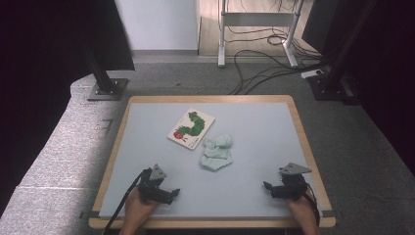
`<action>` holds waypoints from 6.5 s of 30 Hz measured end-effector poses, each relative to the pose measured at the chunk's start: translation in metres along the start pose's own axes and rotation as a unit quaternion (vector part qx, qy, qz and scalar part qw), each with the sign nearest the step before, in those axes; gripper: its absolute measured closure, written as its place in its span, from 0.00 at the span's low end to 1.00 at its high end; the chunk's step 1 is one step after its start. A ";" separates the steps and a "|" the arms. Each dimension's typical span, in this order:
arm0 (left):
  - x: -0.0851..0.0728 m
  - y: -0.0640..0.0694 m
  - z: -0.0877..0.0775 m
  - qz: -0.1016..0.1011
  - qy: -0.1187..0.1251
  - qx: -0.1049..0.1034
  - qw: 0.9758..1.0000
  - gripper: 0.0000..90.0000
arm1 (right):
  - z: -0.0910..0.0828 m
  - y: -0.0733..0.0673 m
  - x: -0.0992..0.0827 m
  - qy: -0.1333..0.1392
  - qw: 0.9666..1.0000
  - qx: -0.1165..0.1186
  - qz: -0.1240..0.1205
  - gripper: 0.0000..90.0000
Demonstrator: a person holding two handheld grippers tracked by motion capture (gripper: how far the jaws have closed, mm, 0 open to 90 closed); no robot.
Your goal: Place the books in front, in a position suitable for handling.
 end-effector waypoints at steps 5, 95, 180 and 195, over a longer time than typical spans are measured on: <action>0.000 0.000 0.000 0.000 0.000 0.000 1.000 0.00 | 0.000 0.000 0.000 0.000 1.000 0.000 0.000 0.14; 0.000 0.000 0.000 -0.001 0.000 0.001 1.000 0.00 | 0.075 -0.097 0.134 0.024 0.989 0.126 -0.077 0.10; 0.000 0.000 0.000 -0.001 0.000 0.002 1.000 0.00 | 0.020 -0.060 0.134 0.024 0.991 0.112 -0.068 0.80; 0.000 0.000 0.000 -0.001 -0.001 0.001 1.000 0.00 | -0.012 -0.014 0.106 0.026 0.997 0.067 -0.037 0.80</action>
Point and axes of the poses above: each handheld gripper's, and its own axes: z roughly forward along the jaws, x roughly out of its top, y roughly to its right, the point moved 10 cm from there along z, roughly forward along the jaws, and after that the axes turned 9 degrees about -x, right-handed, at the moved point
